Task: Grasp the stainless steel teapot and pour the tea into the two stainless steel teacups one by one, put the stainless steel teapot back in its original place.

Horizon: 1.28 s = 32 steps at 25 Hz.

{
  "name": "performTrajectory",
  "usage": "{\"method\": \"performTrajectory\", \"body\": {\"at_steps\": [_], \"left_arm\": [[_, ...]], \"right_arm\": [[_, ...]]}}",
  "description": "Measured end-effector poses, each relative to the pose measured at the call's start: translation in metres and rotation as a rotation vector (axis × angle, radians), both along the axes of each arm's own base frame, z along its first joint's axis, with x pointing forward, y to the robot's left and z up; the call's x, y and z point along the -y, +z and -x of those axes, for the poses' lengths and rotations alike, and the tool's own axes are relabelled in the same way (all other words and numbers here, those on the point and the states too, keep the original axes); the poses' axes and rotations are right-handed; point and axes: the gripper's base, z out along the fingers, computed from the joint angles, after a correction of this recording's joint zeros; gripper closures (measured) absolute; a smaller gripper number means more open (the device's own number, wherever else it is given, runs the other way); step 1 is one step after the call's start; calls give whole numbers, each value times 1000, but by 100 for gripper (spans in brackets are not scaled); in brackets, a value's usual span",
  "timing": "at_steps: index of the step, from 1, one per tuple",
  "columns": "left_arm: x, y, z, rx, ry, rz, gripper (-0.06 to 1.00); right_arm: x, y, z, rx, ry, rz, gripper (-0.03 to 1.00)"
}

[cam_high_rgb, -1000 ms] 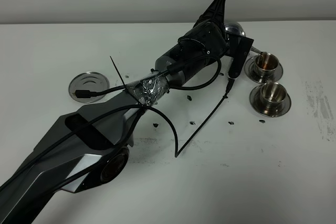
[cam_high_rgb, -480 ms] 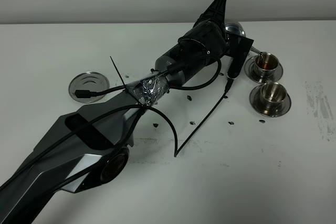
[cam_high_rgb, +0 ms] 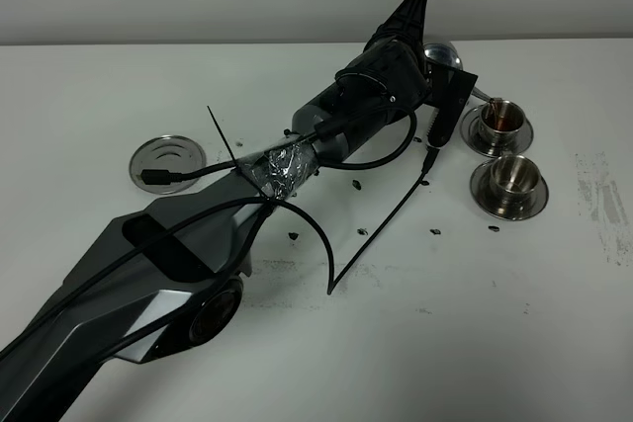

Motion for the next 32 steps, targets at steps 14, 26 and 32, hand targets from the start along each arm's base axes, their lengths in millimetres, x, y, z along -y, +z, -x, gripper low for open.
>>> {"method": "performTrajectory", "body": {"at_steps": [14, 26, 32], "left_arm": [[-3, 1, -3, 10, 0, 0, 77], [-3, 2, -4, 29, -7, -11, 77], [-3, 2, -4, 32, -11, -15, 77]], "right_arm": [[0, 0, 0, 0, 0, 0, 44], [0, 0, 0, 0, 0, 0, 44], [0, 0, 0, 0, 0, 0, 44]]}}
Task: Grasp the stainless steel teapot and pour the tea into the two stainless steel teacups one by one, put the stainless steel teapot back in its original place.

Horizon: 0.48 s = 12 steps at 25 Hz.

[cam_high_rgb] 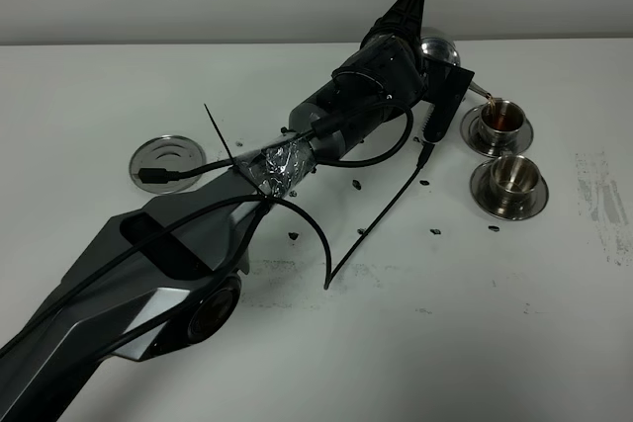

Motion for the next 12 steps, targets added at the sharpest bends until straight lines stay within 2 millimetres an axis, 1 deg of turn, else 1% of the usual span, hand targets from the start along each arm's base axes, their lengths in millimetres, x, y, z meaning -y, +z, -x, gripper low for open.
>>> {"method": "performTrajectory", "body": {"at_steps": [12], "left_arm": [[0, 0, 0, 4, -10, -18, 77]], "right_arm": [[0, 0, 0, 0, 0, 0, 44]]}}
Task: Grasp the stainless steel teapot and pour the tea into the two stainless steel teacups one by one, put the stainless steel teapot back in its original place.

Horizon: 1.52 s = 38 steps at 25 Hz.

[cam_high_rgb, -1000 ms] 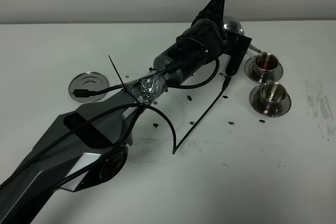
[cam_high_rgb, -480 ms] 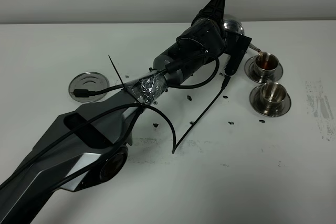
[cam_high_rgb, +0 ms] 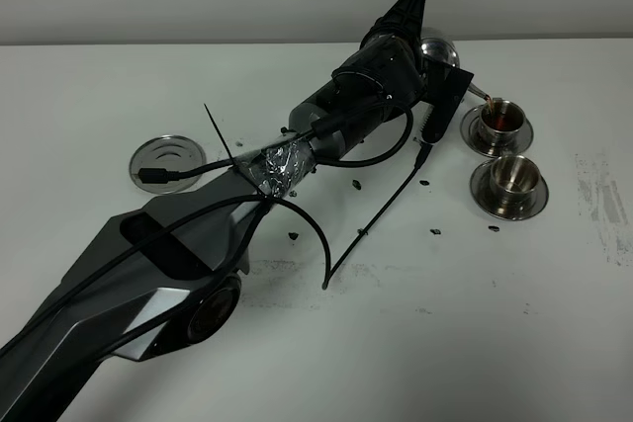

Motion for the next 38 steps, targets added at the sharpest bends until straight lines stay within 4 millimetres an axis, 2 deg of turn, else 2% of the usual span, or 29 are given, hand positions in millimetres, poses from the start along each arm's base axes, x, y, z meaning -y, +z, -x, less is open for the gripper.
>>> {"method": "performTrajectory", "body": {"at_steps": [38], "left_arm": [[0, 1, -1, 21, -22, -38, 77]], "right_arm": [[0, 0, 0, 0, 0, 0, 44]]}}
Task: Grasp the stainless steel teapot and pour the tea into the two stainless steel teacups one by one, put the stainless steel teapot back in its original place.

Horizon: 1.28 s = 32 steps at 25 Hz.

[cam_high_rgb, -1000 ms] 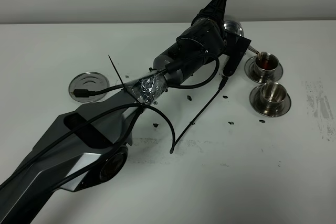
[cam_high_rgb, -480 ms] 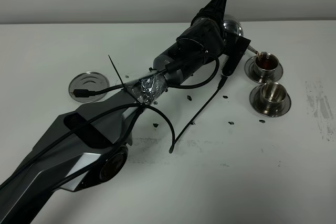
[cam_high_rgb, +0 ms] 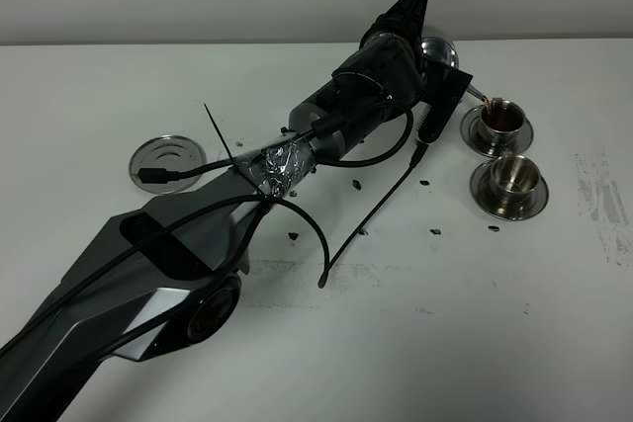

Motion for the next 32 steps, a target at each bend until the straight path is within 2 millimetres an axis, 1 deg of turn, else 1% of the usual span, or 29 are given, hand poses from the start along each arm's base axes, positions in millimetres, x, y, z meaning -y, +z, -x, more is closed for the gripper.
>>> {"method": "performTrajectory", "body": {"at_steps": [11, 15, 21, 25, 29, 32], "left_arm": [[0, 0, 0, -2, -1, 1, 77], [0, -1, 0, -22, 9, 32, 77], [-6, -4, -2, -79, 85, 118, 77], [-14, -7, -4, -125, 138, 140, 77], [-18, -8, -4, -184, 167, 184, 77], [-19, -3, -2, -232, 185, 232, 77]], "right_arm": [[0, 0, 0, 0, 0, 0, 44], [0, 0, 0, 0, 0, 0, 44], [0, 0, 0, 0, 0, 0, 44], [0, 0, 0, 0, 0, 0, 44], [0, 0, 0, 0, 0, 0, 44], [0, 0, 0, 0, 0, 0, 44]]}}
